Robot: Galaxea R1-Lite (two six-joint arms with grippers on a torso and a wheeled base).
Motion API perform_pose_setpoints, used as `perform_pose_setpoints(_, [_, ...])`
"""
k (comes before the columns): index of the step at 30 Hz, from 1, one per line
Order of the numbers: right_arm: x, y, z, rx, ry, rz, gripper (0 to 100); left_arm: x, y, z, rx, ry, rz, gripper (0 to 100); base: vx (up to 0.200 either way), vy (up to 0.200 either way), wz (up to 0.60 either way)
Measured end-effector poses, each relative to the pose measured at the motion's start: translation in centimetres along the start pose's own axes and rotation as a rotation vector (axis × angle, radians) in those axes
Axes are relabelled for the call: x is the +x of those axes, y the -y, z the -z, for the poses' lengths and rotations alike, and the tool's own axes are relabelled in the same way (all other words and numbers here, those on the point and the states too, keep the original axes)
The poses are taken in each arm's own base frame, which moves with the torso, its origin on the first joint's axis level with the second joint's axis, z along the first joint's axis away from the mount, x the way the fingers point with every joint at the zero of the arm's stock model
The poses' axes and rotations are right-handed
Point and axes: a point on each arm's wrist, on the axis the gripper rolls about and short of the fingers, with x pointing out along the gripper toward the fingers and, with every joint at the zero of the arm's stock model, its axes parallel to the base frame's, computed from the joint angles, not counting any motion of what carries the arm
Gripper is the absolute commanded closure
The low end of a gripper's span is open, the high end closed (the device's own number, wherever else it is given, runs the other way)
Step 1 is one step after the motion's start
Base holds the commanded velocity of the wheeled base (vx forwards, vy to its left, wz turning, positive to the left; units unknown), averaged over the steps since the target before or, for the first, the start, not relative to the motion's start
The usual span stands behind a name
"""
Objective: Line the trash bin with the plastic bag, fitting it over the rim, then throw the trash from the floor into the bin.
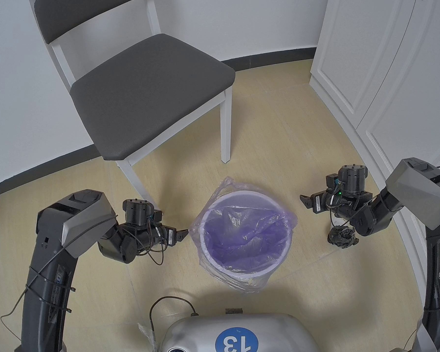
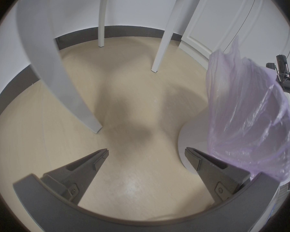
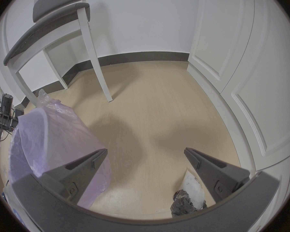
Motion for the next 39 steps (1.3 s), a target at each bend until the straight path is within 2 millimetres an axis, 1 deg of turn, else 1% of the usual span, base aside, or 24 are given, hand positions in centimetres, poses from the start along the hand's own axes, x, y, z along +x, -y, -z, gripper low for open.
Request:
perform_pose_setpoints(2, [0.0, -0.5, 0.3, -0.003, -0.01, -0.011, 0, -1.7, -0.5, 0.6, -0.006, 0.026, -0.017, 0, 0.0, 0.0, 0.0])
perform_pose_setpoints(4, [0.0, -0.8, 0.4, -0.007, -0.015, -0.017, 0, -2.4, -0.8, 0.7, -0.009, 0.043, -0.026, 0, 0.0, 0.0, 0.0])
perform_pose_setpoints(6, [0.3, -1.5, 0.8, -0.014, -0.027, -0.031, 0, -3.9, -1.2, 1.0, -0.017, 0.068, -0.041, 0, 0.0, 0.0, 0.0])
perform_pose_setpoints(9, [1.1, -2.6, 1.2, -0.025, -0.041, -0.052, 0, -5.6, -1.5, 1.1, -0.033, 0.114, -0.058, 0, 0.0, 0.0, 0.0])
perform_pose_setpoints(10, [1.7, -3.1, 1.3, -0.029, -0.051, -0.064, 0, -6.5, -1.8, 1.1, -0.042, 0.135, -0.069, 0, 0.0, 0.0, 0.0])
perform_pose_setpoints(15, [3.5, -4.7, 1.9, -0.042, -0.103, -0.105, 0, -8.5, -2.3, 1.4, -0.062, 0.187, -0.092, 0, 0.0, 0.0, 0.0])
perform_pose_setpoints(19, [4.7, -5.7, 2.5, -0.057, -0.145, -0.126, 0, -9.6, -2.6, 1.4, -0.08, 0.233, -0.105, 0, 0.0, 0.0, 0.0])
perform_pose_setpoints(23, [5.7, -6.2, 2.6, -0.062, -0.144, -0.132, 0, -10.3, -2.6, 1.1, -0.116, 0.285, -0.094, 0, 0.0, 0.0, 0.0])
perform_pose_setpoints(26, [6.1, -6.3, 2.8, -0.063, -0.153, -0.128, 0, -10.6, -2.7, 1.1, -0.132, 0.3, -0.076, 0, 0.0, 0.0, 0.0])
perform_pose_setpoints(29, [5.9, -6.3, 2.3, -0.063, -0.15, -0.124, 0, -10.8, -2.5, 1.0, -0.132, 0.308, -0.07, 0, 0.0, 0.0, 0.0])
perform_pose_setpoints(33, [4.7, -6.0, 0.7, -0.064, -0.152, -0.11, 0, -11.3, -2.4, 0.9, -0.127, 0.319, -0.068, 0, 0.0, 0.0, 0.0])
perform_pose_setpoints(38, [2.0, -5.5, -1.8, -0.071, -0.134, -0.096, 0, -12.0, -2.0, 0.5, -0.122, 0.33, -0.065, 0, 0.0, 0.0, 0.0])
perform_pose_setpoints(39, [1.0, -5.3, -2.5, -0.075, -0.127, -0.093, 0, -12.2, -1.8, 0.3, -0.118, 0.335, -0.061, 0, 0.0, 0.0, 0.0])
